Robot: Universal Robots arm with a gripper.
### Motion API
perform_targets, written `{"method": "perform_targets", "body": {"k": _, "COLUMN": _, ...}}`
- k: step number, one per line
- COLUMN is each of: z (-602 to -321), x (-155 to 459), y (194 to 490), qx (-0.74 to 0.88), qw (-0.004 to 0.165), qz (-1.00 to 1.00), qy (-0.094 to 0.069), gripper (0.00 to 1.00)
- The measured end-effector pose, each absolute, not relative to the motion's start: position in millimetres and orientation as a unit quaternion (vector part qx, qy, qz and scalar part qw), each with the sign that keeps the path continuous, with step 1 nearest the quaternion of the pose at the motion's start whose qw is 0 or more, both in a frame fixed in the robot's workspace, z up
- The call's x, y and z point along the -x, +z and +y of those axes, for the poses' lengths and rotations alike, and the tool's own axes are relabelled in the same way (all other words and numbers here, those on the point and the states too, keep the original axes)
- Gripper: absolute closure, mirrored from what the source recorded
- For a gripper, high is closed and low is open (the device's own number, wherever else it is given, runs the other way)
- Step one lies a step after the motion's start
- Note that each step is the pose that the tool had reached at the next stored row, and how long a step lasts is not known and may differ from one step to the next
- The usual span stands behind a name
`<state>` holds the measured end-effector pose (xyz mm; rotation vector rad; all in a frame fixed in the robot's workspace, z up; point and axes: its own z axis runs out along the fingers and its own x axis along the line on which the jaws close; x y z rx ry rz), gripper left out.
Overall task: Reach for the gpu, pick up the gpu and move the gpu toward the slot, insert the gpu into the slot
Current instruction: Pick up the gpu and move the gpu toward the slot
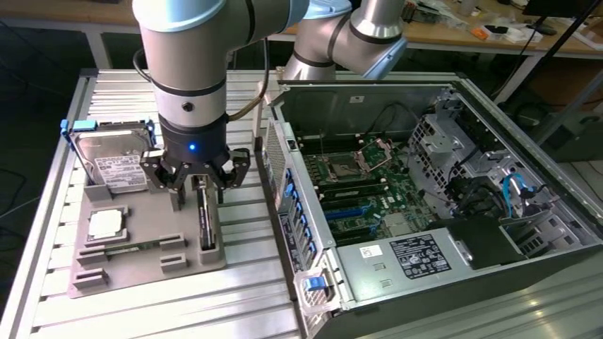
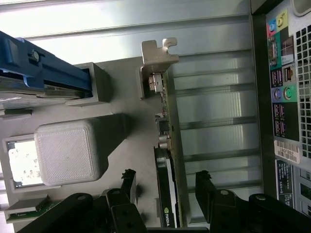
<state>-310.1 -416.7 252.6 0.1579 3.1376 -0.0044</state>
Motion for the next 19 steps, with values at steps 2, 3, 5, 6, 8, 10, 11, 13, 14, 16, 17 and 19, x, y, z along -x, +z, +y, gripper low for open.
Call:
{"method": "perform_targets", "body": {"k": 2, "z": -416.7, "x": 310.1, "y": 252.5, "qx": -0.05, "qw": 0.0, "qz": 0.999, "qy": -0.001, "gripper": 0.39}}
{"method": "perform_targets", "body": {"k": 3, "z": -416.7, "x": 310.1, "y": 252.5, "qx": -0.05, "qw": 0.0, "qz": 0.999, "qy": -0.001, "gripper": 0.39}}
{"method": "perform_targets", "body": {"k": 5, "z": -416.7, "x": 310.0, "y": 252.5, "qx": -0.05, "qw": 0.0, "qz": 0.999, "qy": -0.001, "gripper": 0.39}}
{"method": "perform_targets", "body": {"k": 6, "z": -416.6, "x": 309.3, "y": 252.5, "qx": -0.05, "qw": 0.0, "qz": 0.999, "qy": -0.001, "gripper": 0.39}}
{"method": "perform_targets", "body": {"k": 8, "z": -416.7, "x": 308.1, "y": 252.5, "qx": -0.042, "qw": 0.0, "qz": 0.999, "qy": -0.001, "gripper": 0.39}}
{"method": "perform_targets", "body": {"k": 10, "z": -416.7, "x": 307.9, "y": 252.5, "qx": -0.033, "qw": 0.0, "qz": 0.999, "qy": -0.001, "gripper": 0.39}}
{"method": "perform_targets", "body": {"k": 11, "z": -416.7, "x": 307.9, "y": 252.5, "qx": -0.029, "qw": 0.0, "qz": 1.0, "qy": -0.001, "gripper": 0.39}}
{"method": "perform_targets", "body": {"k": 13, "z": -416.8, "x": 307.8, "y": 252.5, "qx": -0.021, "qw": 0.0, "qz": 1.0, "qy": -0.001, "gripper": 0.39}}
{"method": "perform_targets", "body": {"k": 14, "z": -416.9, "x": 307.8, "y": 252.5, "qx": -0.019, "qw": 0.0, "qz": 1.0, "qy": -0.001, "gripper": 0.39}}
{"method": "perform_targets", "body": {"k": 16, "z": -417.2, "x": 307.8, "y": 252.5, "qx": -0.018, "qw": 0.0, "qz": 1.0, "qy": -0.001, "gripper": 0.39}}
{"method": "perform_targets", "body": {"k": 17, "z": -417.2, "x": 307.8, "y": 252.5, "qx": -0.018, "qw": 0.0, "qz": 1.0, "qy": -0.001, "gripper": 0.39}}
{"method": "perform_targets", "body": {"k": 19, "z": -417.2, "x": 307.8, "y": 252.5, "qx": -0.018, "qw": 0.0, "qz": 1.0, "qy": -0.001, "gripper": 0.39}}
